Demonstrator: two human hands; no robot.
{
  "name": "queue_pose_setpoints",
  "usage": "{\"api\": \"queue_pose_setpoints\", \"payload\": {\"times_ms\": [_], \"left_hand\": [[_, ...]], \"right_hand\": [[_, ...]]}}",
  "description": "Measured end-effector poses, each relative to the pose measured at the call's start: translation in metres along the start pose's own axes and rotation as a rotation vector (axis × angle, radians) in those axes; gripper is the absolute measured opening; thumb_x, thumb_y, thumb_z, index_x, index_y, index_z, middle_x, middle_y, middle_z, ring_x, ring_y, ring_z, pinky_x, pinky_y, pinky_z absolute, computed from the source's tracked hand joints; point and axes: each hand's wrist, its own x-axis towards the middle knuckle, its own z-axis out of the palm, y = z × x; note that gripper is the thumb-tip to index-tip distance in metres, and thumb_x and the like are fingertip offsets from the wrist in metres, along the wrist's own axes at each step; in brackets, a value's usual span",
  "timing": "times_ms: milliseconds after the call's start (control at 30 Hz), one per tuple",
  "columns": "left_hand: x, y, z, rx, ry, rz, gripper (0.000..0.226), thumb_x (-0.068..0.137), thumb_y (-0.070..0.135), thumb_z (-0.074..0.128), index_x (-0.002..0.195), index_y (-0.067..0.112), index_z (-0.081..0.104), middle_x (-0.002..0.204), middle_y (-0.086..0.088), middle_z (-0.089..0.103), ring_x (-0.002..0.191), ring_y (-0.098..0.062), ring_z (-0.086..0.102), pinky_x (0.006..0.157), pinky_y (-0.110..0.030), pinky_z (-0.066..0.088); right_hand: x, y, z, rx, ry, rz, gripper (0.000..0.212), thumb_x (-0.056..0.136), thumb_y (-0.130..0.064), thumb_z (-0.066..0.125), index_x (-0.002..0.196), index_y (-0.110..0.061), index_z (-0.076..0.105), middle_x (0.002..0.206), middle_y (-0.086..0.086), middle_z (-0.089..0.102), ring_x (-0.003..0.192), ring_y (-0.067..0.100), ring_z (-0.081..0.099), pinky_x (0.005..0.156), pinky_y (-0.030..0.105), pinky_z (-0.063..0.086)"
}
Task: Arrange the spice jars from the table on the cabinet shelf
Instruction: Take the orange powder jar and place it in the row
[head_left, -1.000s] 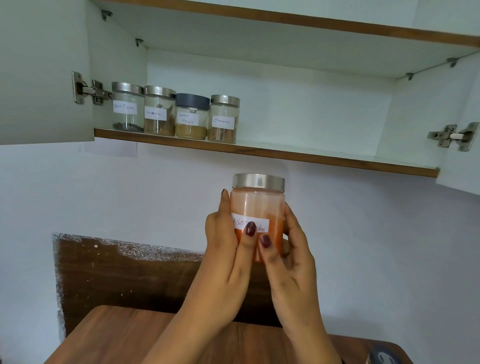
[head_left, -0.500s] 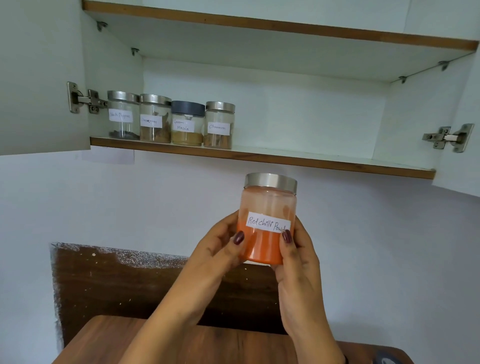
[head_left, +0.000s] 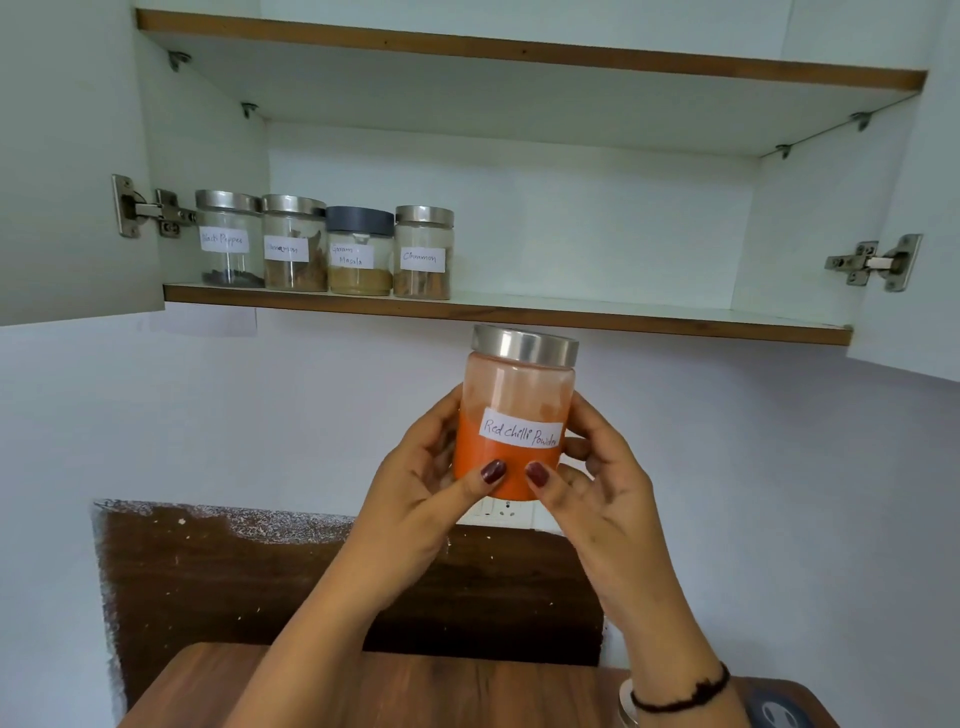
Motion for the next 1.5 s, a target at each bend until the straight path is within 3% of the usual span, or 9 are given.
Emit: {"api": "queue_pose_setpoints", "payload": {"times_ms": [100, 233, 500, 667, 733, 867, 967, 1300, 1500], "left_hand": [[0.010, 0.000, 0.002, 0.002, -0.001, 0.024, 0.057, 0.078, 0.034, 0.065, 0.129, 0.045, 0.044, 0.122, 0.031, 0.059, 0.111, 0.012, 0.059, 0.077, -0.008, 0.050], [0.024, -0.001, 0.001, 0.032, -0.028, 0.066, 0.063, 0.081, 0.032, 0.063, 0.139, 0.038, 0.038, 0.131, 0.026, 0.054, 0.115, 0.010, 0.058, 0.080, -0.009, 0.050], [0.078, -0.001, -0.017, 0.251, -0.066, 0.196, 0.071, 0.085, 0.040, 0.062, 0.150, 0.031, 0.035, 0.141, 0.009, 0.052, 0.126, -0.003, 0.055, 0.100, -0.022, 0.050], [0.124, 0.003, -0.028, 0.434, 0.004, 0.285, 0.068, 0.091, 0.038, 0.059, 0.153, 0.027, 0.032, 0.136, 0.001, 0.045, 0.124, -0.009, 0.054, 0.105, -0.019, 0.045], [0.144, 0.003, -0.034, 0.482, 0.030, 0.300, 0.068, 0.092, 0.038, 0.060, 0.153, 0.027, 0.033, 0.136, 0.000, 0.048, 0.123, -0.012, 0.055, 0.104, -0.024, 0.048], [0.179, 0.001, -0.040, 0.341, 0.088, 0.247, 0.075, 0.088, 0.025, 0.069, 0.153, 0.022, 0.033, 0.141, -0.001, 0.055, 0.127, -0.012, 0.056, 0.098, -0.025, 0.053], [0.199, -0.005, -0.042, 0.350, 0.117, 0.261, 0.069, 0.087, 0.021, 0.072, 0.149, 0.019, 0.040, 0.139, -0.001, 0.059, 0.127, -0.014, 0.057, 0.102, -0.031, 0.051], [0.232, -0.019, -0.038, 0.685, 0.239, 0.278, 0.059, 0.091, 0.031, 0.067, 0.145, 0.018, 0.047, 0.135, -0.009, 0.060, 0.118, -0.023, 0.063, 0.100, -0.037, 0.052], [0.240, -0.025, -0.034, 0.808, 0.293, 0.252, 0.057, 0.091, 0.039, 0.064, 0.142, 0.020, 0.049, 0.133, -0.005, 0.063, 0.115, -0.023, 0.065, 0.099, -0.042, 0.053]], "right_hand": [[0.009, 0.002, -0.004, -0.092, -0.018, -0.040, 0.072, 0.067, -0.047, 0.077, 0.130, -0.050, 0.042, 0.135, -0.015, 0.052, 0.118, 0.012, 0.059, 0.091, 0.029, 0.056], [0.024, 0.003, -0.005, -0.142, -0.039, -0.059, 0.072, 0.069, -0.045, 0.072, 0.130, -0.053, 0.036, 0.137, -0.017, 0.048, 0.116, 0.006, 0.058, 0.083, 0.013, 0.053], [0.072, -0.004, -0.003, -0.229, -0.049, -0.137, 0.076, 0.077, -0.040, 0.069, 0.141, -0.045, 0.029, 0.143, -0.013, 0.041, 0.122, 0.004, 0.051, 0.084, 0.008, 0.050], [0.121, -0.009, 0.001, -0.289, -0.081, -0.207, 0.078, 0.084, -0.034, 0.069, 0.150, -0.032, 0.027, 0.143, -0.008, 0.041, 0.124, 0.006, 0.050, 0.094, 0.017, 0.049], [0.141, -0.007, 0.006, -0.307, -0.083, -0.219, 0.078, 0.085, -0.034, 0.069, 0.150, -0.031, 0.026, 0.143, -0.007, 0.040, 0.123, 0.007, 0.050, 0.095, 0.018, 0.049], [0.182, 0.000, 0.011, -0.375, -0.076, -0.256, 0.075, 0.089, -0.029, 0.068, 0.151, -0.030, 0.024, 0.144, -0.004, 0.035, 0.123, 0.011, 0.049, 0.097, 0.023, 0.050], [0.209, 0.007, 0.012, -0.429, -0.093, -0.235, 0.075, 0.090, -0.028, 0.068, 0.150, -0.028, 0.024, 0.145, 0.000, 0.038, 0.127, 0.017, 0.049, 0.100, 0.032, 0.051], [0.256, 0.018, 0.011, -0.567, -0.159, -0.167, 0.068, 0.085, -0.033, 0.073, 0.142, -0.023, 0.039, 0.138, 0.002, 0.053, 0.120, 0.020, 0.056, 0.088, 0.023, 0.045], [0.267, 0.018, 0.011, -0.608, -0.173, -0.119, 0.068, 0.085, -0.031, 0.073, 0.143, -0.020, 0.039, 0.138, 0.004, 0.053, 0.121, 0.022, 0.055, 0.091, 0.029, 0.047]]}}
